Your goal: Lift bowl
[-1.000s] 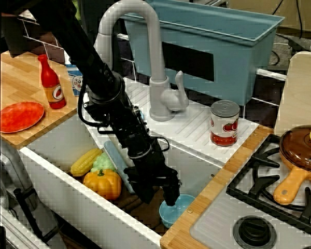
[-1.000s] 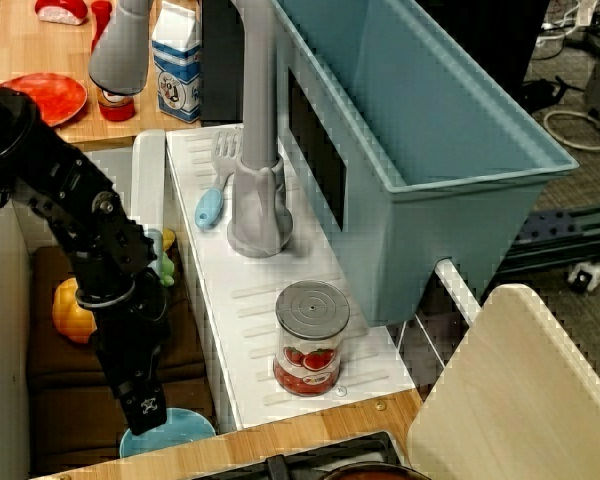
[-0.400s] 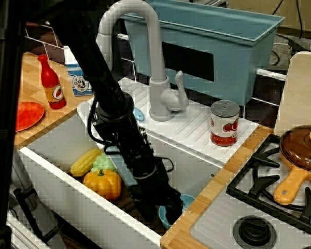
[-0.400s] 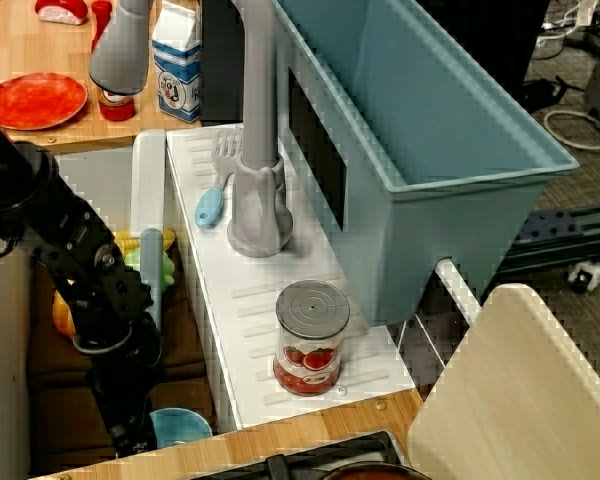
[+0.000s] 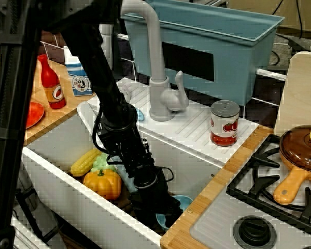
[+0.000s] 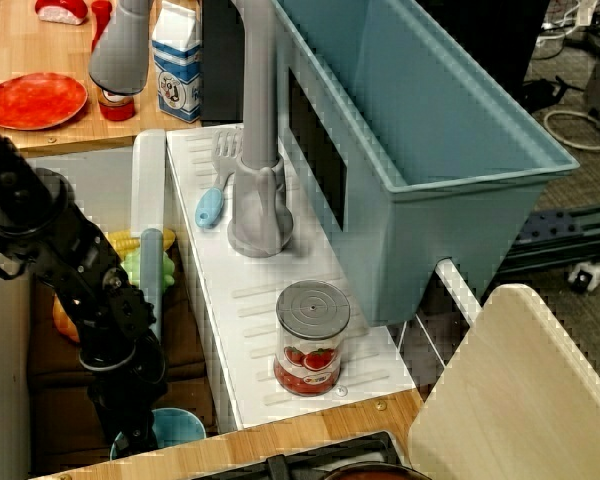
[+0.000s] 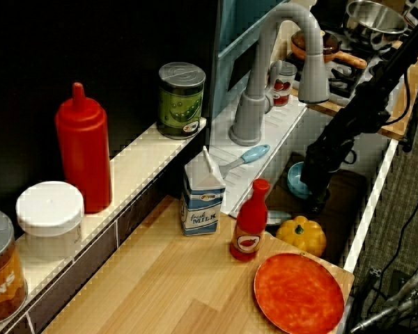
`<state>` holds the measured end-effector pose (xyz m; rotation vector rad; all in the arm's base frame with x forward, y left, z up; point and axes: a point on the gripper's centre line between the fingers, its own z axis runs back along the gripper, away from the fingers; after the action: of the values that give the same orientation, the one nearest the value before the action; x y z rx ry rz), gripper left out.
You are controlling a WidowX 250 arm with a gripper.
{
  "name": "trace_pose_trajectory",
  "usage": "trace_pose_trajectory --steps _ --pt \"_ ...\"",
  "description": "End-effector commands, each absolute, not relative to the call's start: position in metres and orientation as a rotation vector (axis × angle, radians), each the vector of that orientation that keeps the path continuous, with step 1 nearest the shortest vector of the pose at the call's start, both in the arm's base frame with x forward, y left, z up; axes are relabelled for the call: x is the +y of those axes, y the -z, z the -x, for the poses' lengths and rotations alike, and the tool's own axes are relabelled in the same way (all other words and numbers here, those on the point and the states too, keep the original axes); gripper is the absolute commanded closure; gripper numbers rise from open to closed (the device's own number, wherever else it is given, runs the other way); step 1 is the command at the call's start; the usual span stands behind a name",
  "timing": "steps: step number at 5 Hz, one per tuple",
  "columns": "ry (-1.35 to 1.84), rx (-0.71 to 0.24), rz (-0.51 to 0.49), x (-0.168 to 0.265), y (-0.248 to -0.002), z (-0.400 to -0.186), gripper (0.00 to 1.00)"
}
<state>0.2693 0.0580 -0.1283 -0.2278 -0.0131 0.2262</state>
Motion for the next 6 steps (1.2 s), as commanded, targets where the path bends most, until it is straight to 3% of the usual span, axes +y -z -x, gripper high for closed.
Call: trace_pose_trajectory --steps 1,3,5,6 --pt "-0.237 0.038 0.224 0.073 0.129 -0.276 1.00" --pt "-0.245 0.039 0.235 0.082 0.119 -0.276 1.00" --pt "-0.132 0.126 0.260 0.076 0.089 -0.266 1.00" --pt "-0.127 0.109 0.286 0.071 0.072 -0.260 1.00"
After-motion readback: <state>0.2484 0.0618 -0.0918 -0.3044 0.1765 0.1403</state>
